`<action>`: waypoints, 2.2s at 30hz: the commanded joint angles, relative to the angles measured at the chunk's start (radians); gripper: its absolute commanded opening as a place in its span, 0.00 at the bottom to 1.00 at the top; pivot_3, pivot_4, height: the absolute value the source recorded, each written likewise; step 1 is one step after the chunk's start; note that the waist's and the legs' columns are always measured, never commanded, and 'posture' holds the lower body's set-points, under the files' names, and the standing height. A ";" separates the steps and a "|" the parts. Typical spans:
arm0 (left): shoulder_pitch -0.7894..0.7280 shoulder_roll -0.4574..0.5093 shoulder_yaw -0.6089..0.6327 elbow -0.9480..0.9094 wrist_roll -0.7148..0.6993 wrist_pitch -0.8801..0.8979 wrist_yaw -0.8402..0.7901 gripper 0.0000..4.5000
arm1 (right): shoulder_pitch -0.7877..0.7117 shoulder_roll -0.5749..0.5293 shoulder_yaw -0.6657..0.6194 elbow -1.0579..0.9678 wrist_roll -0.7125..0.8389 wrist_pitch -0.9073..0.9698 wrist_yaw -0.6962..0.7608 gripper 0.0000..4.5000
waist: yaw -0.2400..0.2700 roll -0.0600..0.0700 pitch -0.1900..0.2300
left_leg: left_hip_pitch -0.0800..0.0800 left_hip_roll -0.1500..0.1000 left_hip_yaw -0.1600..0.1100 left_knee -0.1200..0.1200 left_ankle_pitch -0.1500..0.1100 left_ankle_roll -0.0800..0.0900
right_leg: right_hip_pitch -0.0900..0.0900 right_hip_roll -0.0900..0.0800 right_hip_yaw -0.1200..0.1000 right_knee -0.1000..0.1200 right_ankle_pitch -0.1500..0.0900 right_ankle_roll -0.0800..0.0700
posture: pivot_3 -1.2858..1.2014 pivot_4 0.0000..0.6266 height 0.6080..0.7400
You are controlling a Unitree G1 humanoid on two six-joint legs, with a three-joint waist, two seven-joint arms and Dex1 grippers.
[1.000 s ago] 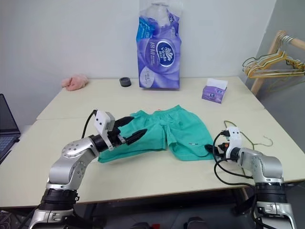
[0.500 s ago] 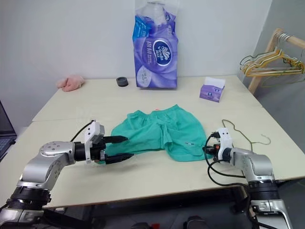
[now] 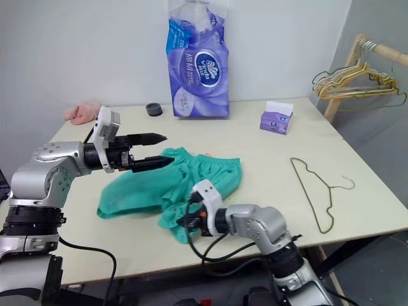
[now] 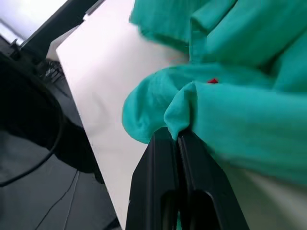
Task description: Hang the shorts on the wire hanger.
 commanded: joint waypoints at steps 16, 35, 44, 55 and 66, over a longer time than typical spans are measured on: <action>0.244 0.022 -0.115 -0.257 0.008 0.059 -0.069 1.00 | 0.007 -0.511 0.006 -0.451 -0.049 -0.083 0.257 0.76 | -0.002 0.001 0.001 | 0.000 0.002 0.000 0.000 -0.003 -0.004 | -0.001 0.002 0.001 0.000 -0.002 0.000 | 0.50 0.01 1.00; 0.284 -0.147 -0.369 -0.079 0.303 -0.120 0.103 0.96 | 0.304 -0.739 -0.148 -0.627 -0.096 -0.177 0.195 0.77 | 0.002 -0.002 0.003 | 0.001 0.001 0.002 0.001 -0.003 -0.004 | 0.001 0.002 0.001 -0.002 -0.003 0.000 | 0.48 0.03 1.00; 0.291 -0.117 -0.299 -0.089 0.242 -0.127 0.047 0.42 | 0.309 -0.721 -0.111 -0.452 -0.306 -0.494 0.149 0.77 | 0.001 -0.002 0.004 | 0.002 0.001 0.007 0.000 -0.003 -0.004 | 0.002 0.002 0.002 -0.002 -0.003 -0.001 | 0.49 0.03 1.00; 0.236 -0.050 -0.095 -0.104 0.099 0.005 0.049 0.00 | 0.176 -0.670 0.009 -0.009 -0.663 -1.081 0.087 0.77 | 0.001 -0.003 0.005 | 0.002 0.001 0.009 0.001 -0.003 -0.004 | 0.001 0.002 0.002 -0.002 -0.003 -0.001 | 0.50 0.02 1.00; 0.230 0.026 0.061 -0.111 -0.008 0.108 0.045 0.00 | -0.125 -0.435 0.117 0.483 -0.893 -1.400 -0.053 0.77 | -0.001 -0.005 0.005 | 0.002 0.001 0.006 0.001 -0.003 -0.005 | 0.000 0.003 0.004 0.001 -0.001 -0.004 | 0.52 0.00 1.00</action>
